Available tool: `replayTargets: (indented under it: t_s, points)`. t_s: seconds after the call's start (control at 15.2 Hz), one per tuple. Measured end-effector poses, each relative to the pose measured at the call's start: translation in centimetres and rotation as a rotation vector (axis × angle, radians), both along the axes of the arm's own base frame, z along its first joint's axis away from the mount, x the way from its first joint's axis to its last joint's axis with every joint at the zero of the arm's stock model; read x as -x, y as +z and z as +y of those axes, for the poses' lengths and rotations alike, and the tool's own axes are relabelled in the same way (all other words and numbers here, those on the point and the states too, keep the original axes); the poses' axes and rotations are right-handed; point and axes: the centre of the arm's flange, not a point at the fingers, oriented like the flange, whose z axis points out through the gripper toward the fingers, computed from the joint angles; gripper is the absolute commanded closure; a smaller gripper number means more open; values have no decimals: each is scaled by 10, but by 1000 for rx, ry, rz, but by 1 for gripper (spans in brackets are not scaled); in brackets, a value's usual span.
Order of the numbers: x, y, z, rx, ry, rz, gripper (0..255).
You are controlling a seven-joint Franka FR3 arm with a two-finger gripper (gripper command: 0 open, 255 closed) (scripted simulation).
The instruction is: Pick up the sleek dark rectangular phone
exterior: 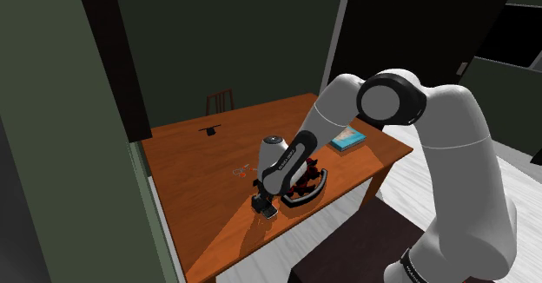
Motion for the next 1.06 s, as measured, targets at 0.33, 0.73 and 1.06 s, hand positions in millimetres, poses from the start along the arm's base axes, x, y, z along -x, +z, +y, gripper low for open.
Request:
replayTargets:
  t_s: [0.33, 0.73, 1.06]
  points:
    - [0, 20, -1, 0, -1, 1, 255]
    - [0, 52, 1, 0, -1, 1, 255]
    - [0, 76, -1, 0, -1, 0, 255]
